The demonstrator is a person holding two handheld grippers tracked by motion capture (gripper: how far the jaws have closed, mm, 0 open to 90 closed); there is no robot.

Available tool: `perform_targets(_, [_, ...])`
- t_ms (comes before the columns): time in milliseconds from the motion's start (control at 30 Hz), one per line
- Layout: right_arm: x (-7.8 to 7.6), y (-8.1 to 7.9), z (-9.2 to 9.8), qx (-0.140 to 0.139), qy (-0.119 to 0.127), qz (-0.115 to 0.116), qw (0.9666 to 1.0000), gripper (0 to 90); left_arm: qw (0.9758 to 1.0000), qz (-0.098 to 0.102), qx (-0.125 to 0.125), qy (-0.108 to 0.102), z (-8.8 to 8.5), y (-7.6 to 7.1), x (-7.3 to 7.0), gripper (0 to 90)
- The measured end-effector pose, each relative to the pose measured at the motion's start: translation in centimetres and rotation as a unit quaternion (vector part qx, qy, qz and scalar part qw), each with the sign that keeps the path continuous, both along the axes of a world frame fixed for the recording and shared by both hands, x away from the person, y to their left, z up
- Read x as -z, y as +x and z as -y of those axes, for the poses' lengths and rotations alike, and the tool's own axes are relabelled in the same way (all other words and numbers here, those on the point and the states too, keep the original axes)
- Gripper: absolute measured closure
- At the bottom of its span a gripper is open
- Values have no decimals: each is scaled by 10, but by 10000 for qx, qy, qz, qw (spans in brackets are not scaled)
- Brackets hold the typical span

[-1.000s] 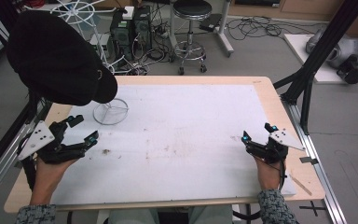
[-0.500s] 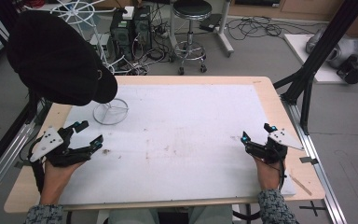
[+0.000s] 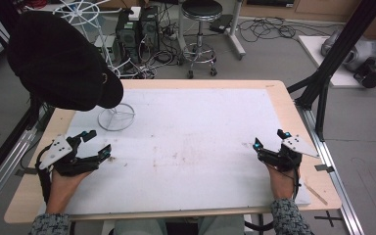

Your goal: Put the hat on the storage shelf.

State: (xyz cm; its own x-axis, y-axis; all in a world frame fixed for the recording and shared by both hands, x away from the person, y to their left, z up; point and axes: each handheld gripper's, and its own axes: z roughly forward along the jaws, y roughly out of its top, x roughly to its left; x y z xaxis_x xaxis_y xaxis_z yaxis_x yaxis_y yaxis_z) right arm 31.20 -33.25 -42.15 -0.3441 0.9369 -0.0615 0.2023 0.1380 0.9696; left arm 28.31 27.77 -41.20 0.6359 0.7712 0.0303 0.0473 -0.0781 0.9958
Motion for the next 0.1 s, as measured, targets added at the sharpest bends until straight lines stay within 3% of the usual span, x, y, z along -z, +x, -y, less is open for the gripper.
perform_targets(100, [0,0,-1,4,2,-3,10000,99,10000,-45,-2,17,1,1,2,243])
